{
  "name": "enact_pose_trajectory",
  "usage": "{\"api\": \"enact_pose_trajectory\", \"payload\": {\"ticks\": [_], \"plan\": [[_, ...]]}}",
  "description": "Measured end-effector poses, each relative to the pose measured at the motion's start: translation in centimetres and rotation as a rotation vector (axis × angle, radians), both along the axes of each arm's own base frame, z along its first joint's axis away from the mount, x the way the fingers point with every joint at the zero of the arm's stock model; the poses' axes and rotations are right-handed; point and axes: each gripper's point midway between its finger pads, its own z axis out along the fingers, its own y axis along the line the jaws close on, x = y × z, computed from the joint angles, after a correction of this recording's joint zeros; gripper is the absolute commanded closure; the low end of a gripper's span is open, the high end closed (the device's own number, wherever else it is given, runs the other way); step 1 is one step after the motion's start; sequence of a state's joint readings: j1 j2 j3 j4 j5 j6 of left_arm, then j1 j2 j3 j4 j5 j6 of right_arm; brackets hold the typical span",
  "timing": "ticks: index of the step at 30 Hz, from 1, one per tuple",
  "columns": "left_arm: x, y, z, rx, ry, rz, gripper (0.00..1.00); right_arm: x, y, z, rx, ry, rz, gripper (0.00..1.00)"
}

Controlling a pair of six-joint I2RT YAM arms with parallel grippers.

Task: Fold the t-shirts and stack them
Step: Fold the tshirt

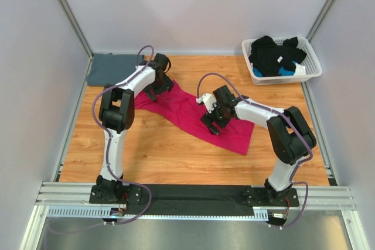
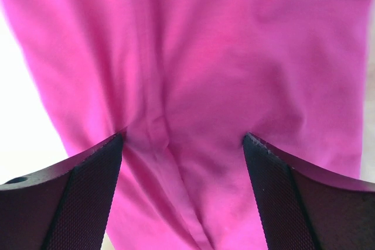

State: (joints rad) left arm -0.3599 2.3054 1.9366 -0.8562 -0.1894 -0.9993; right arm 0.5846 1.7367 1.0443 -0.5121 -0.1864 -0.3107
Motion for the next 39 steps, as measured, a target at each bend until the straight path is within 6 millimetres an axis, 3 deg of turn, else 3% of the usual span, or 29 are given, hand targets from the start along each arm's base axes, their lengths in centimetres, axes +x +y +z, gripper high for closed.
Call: {"api": "enact_pose_trajectory", "payload": {"ticks": [5,10,21,27,32,36,39], "plan": [[3.4,-5.8,0.4,-0.02,-0.089,-0.25,0.14,-5.0,1.5,0.0,-0.034,0.096,-0.131,0.15],[2.9,-10.4,0.5,-0.064,-0.125,-0.425,0.15,-9.3,2.9,-0.1,-0.049,0.152,-0.239,0.15],[3.3,-14.9,1.0,-0.152,-0.183,-0.637,0.14,-14.1,8.3,0.0,-0.033,0.217,-0.436,0.14],[3.1,-15.6,1.1,-0.18,-0.185,-0.678,0.14,-14.6,8.8,0.1,-0.021,0.226,-0.496,0.15],[3.0,-15.7,1.4,-0.195,-0.193,-0.716,0.11,-15.4,6.9,0.9,-0.081,0.221,-0.538,0.11],[2.7,-15.1,3.1,-0.19,-0.211,-0.748,0.0,-12.7,6.7,5.8,-0.044,0.086,-0.588,0.02],[2.7,-14.1,7.9,-0.185,-0.282,-0.76,0.0,-8.8,7.0,12.3,0.102,-0.056,-0.664,0.0]]}}
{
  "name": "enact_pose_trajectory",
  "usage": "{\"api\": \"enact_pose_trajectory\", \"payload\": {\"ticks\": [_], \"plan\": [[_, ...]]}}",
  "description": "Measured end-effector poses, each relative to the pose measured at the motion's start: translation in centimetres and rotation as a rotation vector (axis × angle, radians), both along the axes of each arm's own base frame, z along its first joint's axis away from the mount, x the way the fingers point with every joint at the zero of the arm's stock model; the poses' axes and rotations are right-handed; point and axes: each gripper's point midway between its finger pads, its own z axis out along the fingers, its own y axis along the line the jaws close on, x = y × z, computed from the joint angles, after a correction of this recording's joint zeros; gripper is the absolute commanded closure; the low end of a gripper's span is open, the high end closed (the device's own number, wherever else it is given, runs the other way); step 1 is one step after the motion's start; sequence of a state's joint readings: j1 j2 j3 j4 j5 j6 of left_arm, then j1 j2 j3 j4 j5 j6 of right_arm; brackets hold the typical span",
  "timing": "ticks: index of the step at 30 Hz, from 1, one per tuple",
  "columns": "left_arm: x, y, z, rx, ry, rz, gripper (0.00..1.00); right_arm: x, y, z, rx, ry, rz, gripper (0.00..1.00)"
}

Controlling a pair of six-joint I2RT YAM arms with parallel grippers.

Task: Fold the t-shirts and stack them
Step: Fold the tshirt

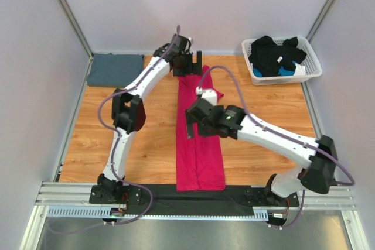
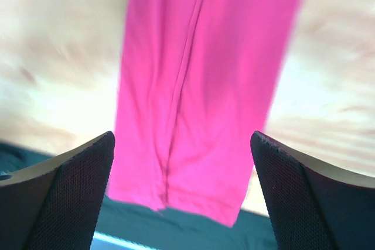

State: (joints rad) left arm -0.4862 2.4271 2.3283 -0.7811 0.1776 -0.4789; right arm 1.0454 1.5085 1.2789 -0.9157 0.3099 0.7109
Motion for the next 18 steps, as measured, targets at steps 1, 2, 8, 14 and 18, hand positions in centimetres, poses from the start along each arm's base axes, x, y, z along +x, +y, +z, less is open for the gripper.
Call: {"api": "enact_pose_trajectory", "payload": {"ticks": [1,2,8,14,18], "plan": [[0.0,0.5,2.5,-0.014,-0.037,0.001,0.0,1.2,-0.5,2.1,0.033,-0.052,-0.036,0.0],[-0.2,1.1,4.7,-0.027,-0.069,0.004,0.0,2.1,-1.2,3.7,0.058,-0.095,-0.071,0.0],[-5.6,8.0,19.4,-0.119,-0.284,0.077,0.01,6.9,-9.4,11.0,0.203,-0.289,-0.333,0.0],[-16.9,11.8,17.3,-0.157,-0.223,0.113,0.03,10.6,-14.9,10.7,0.207,-0.374,-0.448,0.0],[-22.5,12.1,8.7,-0.12,-0.01,0.131,0.12,15.5,-13.1,8.2,0.147,-0.336,-0.408,0.04]]}}
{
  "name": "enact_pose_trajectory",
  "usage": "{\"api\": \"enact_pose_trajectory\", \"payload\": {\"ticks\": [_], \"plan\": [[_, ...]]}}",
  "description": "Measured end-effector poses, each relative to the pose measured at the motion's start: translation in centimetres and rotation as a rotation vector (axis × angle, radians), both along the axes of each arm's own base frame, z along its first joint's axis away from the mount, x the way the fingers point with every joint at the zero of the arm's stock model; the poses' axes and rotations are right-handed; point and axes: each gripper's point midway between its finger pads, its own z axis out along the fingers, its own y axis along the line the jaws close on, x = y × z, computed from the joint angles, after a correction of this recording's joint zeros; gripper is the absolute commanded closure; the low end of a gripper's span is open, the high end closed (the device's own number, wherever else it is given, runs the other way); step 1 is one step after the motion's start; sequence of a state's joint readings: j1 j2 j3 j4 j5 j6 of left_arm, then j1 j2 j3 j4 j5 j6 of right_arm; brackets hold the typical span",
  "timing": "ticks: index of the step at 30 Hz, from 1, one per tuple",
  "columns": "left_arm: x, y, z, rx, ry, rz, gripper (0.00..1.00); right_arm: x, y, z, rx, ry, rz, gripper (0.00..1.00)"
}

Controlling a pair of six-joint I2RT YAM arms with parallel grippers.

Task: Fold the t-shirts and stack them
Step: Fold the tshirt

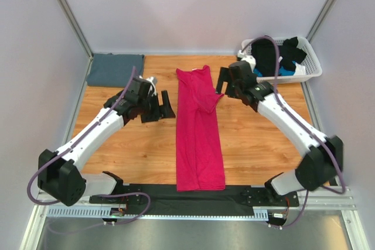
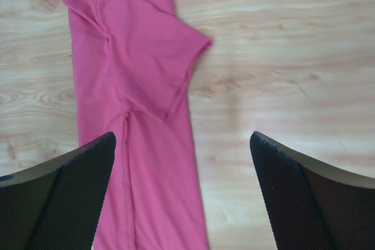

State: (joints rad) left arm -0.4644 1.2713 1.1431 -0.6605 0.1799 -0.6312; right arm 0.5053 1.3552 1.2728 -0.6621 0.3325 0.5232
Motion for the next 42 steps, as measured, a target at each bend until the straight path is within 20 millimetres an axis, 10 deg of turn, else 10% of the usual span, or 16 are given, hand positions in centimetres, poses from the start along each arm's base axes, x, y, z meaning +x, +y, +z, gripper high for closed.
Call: {"api": "enact_pose_trajectory", "payload": {"ticks": [5,9,17,25,42], "plan": [[-3.4,0.5,-7.6,0.058,0.225,0.046,0.25,6.3,5.2,-5.7,0.0,0.073,0.112,0.21],[-3.2,-0.8,-8.1,0.045,0.219,0.029,0.34,11.5,9.4,-9.1,0.041,0.086,0.188,0.46],[-1.9,-5.1,-10.6,-0.014,0.198,-0.067,0.49,22.8,15.5,-13.7,0.139,0.037,0.263,0.58],[-1.7,-6.5,-16.0,0.043,0.346,-0.106,0.52,24.6,14.1,-18.8,0.164,0.109,0.216,0.59],[2.8,-5.9,-17.2,0.124,0.439,-0.081,0.56,30.0,13.3,-17.3,0.361,-0.006,0.159,0.4]]}}
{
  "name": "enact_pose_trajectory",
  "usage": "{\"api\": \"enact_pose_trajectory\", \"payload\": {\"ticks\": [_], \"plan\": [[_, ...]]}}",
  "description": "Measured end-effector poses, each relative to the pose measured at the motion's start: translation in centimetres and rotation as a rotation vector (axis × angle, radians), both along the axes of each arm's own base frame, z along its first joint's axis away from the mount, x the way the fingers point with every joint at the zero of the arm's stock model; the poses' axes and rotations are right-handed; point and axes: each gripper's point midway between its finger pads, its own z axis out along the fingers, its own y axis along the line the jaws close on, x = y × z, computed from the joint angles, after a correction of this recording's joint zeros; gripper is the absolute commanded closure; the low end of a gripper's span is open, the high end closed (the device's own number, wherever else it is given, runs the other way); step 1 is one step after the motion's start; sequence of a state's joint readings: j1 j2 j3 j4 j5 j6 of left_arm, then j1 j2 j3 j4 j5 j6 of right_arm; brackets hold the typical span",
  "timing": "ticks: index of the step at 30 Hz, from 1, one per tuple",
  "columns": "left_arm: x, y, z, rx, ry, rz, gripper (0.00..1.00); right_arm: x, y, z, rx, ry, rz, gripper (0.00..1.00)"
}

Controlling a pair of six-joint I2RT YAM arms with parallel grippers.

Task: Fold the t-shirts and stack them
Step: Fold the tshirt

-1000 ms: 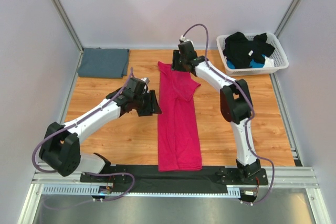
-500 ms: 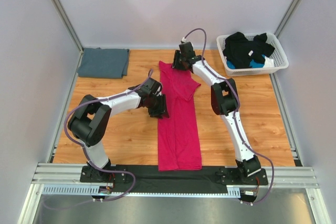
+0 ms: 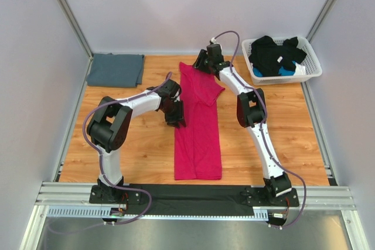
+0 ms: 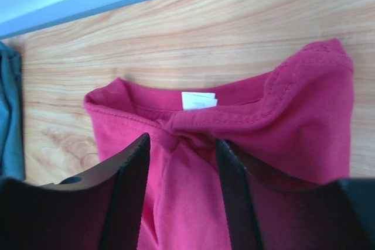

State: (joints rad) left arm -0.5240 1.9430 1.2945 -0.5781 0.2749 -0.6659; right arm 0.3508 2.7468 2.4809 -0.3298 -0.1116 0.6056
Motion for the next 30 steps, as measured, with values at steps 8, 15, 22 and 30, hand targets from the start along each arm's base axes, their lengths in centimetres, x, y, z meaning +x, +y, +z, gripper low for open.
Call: {"api": "enact_pose_trajectory", "payload": {"ticks": [8,15,22,30], "plan": [[1.8,-0.2,3.1,0.005,-0.078,-0.034,0.47,-2.1,-0.1,4.6,-0.039,-0.028,0.097,0.12],[6.2,-1.3,11.8,-0.042,-0.313,-0.018,0.1,-7.8,-5.0,21.6,-0.068,-0.206,0.098,0.0],[11.0,-0.1,17.5,-0.097,-0.469,0.06,0.09,-10.2,-13.5,26.0,-0.126,-0.26,-0.061,0.01],[13.3,4.0,16.4,-0.123,-0.435,0.135,0.1,-10.2,-15.3,7.5,-0.211,0.145,-0.096,0.28]]}}
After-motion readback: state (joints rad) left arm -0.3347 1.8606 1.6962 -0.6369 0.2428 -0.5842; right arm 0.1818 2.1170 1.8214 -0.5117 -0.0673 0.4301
